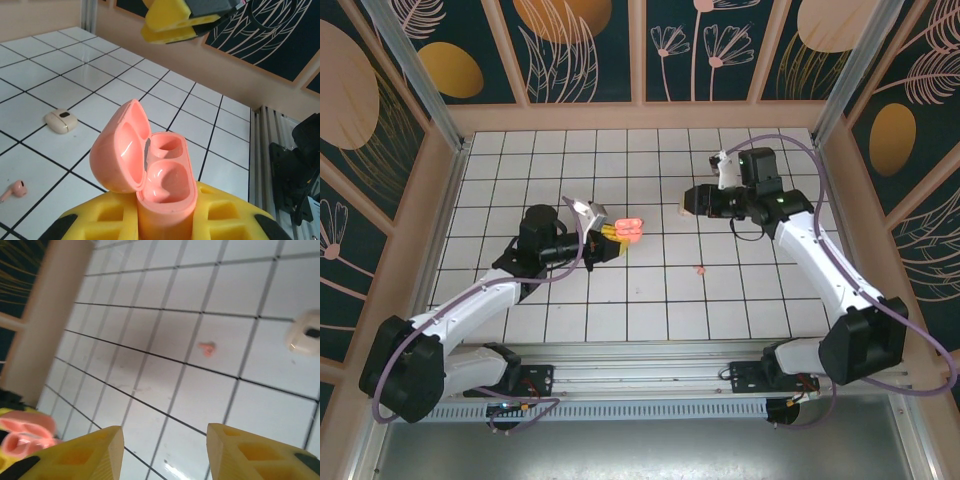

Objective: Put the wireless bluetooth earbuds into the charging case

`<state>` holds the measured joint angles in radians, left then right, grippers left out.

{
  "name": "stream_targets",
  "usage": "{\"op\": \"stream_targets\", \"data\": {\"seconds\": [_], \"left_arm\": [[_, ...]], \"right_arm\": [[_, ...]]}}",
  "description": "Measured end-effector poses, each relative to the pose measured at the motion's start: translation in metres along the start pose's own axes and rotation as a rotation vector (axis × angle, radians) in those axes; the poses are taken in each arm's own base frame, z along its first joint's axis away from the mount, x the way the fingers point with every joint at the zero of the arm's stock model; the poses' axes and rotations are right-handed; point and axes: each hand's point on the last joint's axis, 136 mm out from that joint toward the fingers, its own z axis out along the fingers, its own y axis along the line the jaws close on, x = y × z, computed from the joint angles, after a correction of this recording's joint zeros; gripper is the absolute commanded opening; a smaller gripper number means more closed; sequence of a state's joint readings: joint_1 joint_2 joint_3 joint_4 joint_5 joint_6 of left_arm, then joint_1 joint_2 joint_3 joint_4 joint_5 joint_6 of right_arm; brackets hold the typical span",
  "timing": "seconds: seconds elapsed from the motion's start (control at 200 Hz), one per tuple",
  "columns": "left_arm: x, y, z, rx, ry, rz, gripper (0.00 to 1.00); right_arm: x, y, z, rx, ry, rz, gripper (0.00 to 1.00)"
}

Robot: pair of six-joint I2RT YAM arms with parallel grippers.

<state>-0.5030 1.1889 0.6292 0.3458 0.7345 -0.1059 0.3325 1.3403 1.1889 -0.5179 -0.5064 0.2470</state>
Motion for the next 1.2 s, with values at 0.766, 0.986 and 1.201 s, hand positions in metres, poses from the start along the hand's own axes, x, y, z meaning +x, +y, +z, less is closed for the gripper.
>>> {"op": "stream_targets", "data": {"seconds": [0.766, 0.986, 1.201], "left_arm": [[0.014, 0.012, -0.001, -0.064, -0.009, 0.002, 0.16], [0.013, 0.017, -0.004, -0.1, -0.033, -0.022, 0.13], [0.022, 0.031, -0.008, -0.187, -0.042, -0.08, 0.11]], "right_arm": [[0.127, -0.105, 0.036, 0.392, 0.422, 0.288, 0.45], [0.119, -0.088, 0.06, 0.366, 0.445, 0.233, 0.45], [0.082, -0.069, 0.109, 0.321, 0.427, 0.166, 0.45]]}}
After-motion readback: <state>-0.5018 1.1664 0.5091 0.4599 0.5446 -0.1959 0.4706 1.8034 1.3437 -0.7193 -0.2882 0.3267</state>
